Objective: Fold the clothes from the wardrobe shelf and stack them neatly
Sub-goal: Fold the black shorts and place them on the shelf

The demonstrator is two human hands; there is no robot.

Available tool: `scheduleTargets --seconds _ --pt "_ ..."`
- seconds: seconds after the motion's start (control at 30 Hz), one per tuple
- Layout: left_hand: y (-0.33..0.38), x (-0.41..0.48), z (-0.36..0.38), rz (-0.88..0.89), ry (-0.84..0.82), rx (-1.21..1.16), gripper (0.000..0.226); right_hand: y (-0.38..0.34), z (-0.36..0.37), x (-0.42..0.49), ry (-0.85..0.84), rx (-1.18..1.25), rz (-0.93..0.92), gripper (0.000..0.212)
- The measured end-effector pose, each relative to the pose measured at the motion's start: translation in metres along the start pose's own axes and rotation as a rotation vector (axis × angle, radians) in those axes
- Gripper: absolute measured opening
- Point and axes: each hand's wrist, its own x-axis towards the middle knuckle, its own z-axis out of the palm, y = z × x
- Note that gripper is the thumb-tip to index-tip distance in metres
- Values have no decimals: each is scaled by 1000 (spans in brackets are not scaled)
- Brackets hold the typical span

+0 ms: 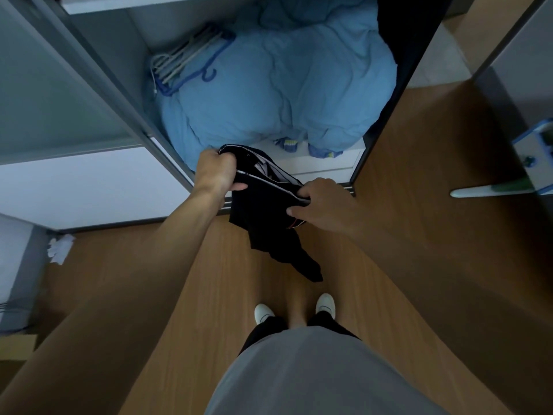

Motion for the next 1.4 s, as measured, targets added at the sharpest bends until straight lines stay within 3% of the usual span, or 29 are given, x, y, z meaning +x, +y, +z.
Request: scheduleTargets --seconds 0.13,0.3,0.5,0.57,0.67,0.83,0.93,1.07,1.23,1.33,1.4 --pt "1 3 -7 -37 -36 -7 33 -4 -10 0 160 -75 0 24" --pt "10 8 -24 8 -124 36 25 -21 -53 11 261 24 -58 26" --pt "13 16 -50 311 -544 -187 68 -45 -94 14 345 304 -140 24" --pt "14 21 -56 391 -582 -138 90 -49 -107 13 326 321 -176 23" --pt "26 28 -51 465 -493 -13 102 -55 -124 14 266 318 -224 22" --pt "59 39 -35 450 -461 -145 57 -69 -134 18 240 254 -293 13" --pt "69 40 -31 490 -410 -173 55 -58 -137 17 318 361 -182 15" --pt "70 38 -26 509 -474 -171 55 -48 -144 25 345 369 -44 21" --pt "65 50 -43 381 -750 -260 63 -70 -163 33 346 390 -124 9" --pt "66 56 -47 297 -865 -213 61 -73 -171 34 313 383 -162 22" --pt "70 57 -46 307 -841 -205 58 -70 -175 33 322 423 -184 25"
